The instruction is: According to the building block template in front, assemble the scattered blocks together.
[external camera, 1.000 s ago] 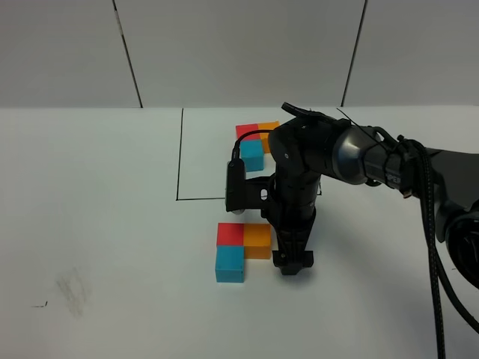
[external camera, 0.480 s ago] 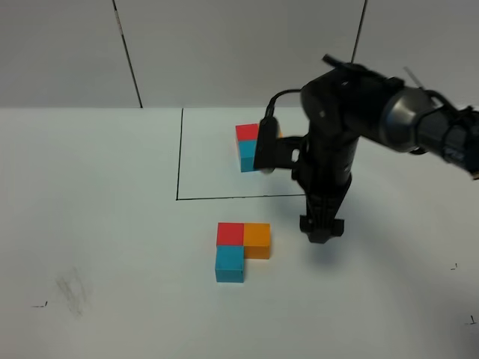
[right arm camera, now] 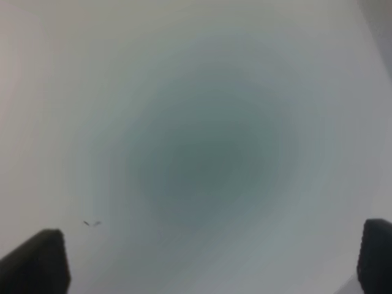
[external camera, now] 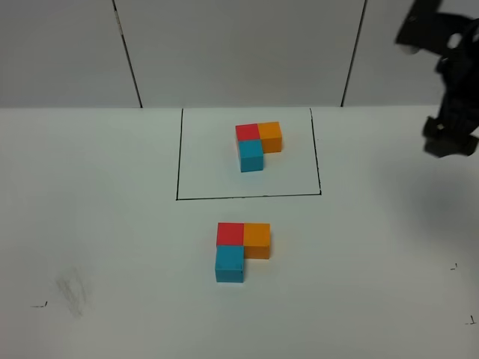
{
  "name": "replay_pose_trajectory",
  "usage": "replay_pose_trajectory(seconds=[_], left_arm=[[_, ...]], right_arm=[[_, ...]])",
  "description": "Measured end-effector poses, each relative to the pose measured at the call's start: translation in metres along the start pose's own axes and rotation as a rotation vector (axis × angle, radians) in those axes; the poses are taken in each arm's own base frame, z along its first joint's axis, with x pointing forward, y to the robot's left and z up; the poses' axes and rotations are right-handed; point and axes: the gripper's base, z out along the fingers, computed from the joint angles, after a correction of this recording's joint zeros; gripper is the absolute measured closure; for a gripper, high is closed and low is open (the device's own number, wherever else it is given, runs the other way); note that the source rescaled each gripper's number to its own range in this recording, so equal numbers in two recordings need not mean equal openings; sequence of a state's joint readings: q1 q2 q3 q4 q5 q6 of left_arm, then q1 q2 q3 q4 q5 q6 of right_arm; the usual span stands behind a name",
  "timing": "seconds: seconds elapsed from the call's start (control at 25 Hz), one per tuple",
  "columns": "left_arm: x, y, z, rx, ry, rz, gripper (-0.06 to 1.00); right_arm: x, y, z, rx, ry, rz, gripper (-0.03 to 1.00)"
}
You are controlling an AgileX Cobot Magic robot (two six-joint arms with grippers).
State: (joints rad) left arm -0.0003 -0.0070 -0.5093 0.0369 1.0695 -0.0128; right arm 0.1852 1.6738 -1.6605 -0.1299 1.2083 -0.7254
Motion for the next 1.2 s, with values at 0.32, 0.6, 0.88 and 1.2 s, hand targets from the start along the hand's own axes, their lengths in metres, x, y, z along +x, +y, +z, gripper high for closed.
replay_pose_trajectory(seconds=[0.32,0.6,0.88,1.2], left_arm=[[0.000,0.000,0.000,0.000,0.000,0.000,0.09],[0.000,0.000,0.000,0.000,0.000,0.000,0.09],[0.000,0.000,0.000,0.000,0.000,0.000,0.09],[0.000,0.000,0.000,0.000,0.000,0.000,0.09]], right_arm=[[0.087,-0.015,-0.128,0.299,-0.125,0.238,0.09],[0.142,0.043,-0.237,0.561,-0.323,0.448,0.11],[0.194,0.120,-0.283,0.661,-0.527,0.648,0.16],[0.236,0.186,-0.245,0.612,-0.568,0.771,0.28]])
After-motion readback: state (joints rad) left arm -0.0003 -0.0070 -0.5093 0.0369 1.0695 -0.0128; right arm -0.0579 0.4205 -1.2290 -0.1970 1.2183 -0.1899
